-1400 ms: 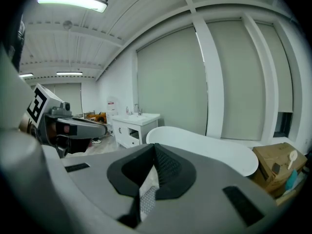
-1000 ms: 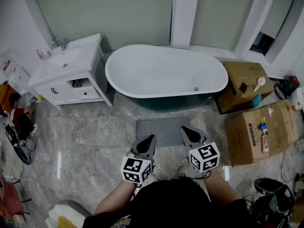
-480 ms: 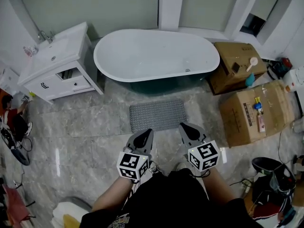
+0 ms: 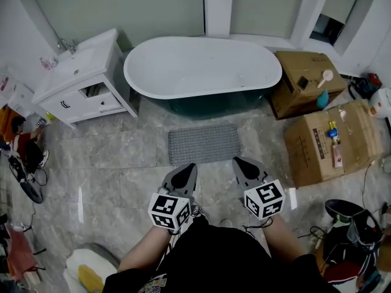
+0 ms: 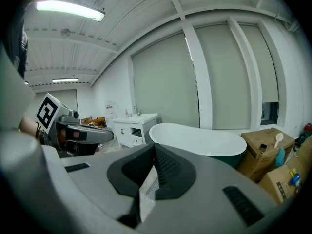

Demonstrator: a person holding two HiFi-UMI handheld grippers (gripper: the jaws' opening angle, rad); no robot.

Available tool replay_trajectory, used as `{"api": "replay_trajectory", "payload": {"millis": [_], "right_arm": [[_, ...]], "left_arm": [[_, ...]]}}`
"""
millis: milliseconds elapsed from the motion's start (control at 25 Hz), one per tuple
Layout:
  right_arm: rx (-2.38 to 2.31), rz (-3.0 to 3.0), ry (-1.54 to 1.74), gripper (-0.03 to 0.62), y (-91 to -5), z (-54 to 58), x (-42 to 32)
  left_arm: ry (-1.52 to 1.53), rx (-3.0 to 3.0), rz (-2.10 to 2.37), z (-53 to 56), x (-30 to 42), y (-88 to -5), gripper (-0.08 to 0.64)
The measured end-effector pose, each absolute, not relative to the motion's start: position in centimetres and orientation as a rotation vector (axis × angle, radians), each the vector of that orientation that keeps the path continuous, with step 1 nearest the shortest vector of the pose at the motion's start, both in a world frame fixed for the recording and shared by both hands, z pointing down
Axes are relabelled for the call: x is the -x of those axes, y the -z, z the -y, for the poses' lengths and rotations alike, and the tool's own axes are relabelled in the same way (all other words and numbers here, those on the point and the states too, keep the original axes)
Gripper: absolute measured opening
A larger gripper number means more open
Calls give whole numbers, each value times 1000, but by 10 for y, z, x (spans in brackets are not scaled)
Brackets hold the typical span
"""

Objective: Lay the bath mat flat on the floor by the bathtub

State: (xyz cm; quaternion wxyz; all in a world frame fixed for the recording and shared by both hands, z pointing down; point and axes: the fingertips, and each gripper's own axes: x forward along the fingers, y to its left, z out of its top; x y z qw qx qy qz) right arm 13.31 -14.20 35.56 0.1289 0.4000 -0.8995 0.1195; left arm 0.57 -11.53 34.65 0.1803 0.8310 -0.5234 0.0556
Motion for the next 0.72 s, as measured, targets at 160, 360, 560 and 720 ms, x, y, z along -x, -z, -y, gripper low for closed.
{"api": "replay_trajectory", "payload": {"millis": [160, 360, 560, 720], "right_arm": [[-1142, 2637, -349, 17, -352, 120, -160], [-1114, 2661, -358, 17, -351, 90, -190], [-1084, 2674, -388, 17, -359, 64, -215], [-1065, 2685, -403, 17, -360, 48, -216]], "left_arm": [[-169, -2333, 1513, 90, -31, -342, 17], [-198, -2322, 1536, 56, -64, -343, 17], [-207, -2304, 1561, 26, -89, -344, 17], [-212, -2288, 1586, 5, -88, -343, 17]]}}
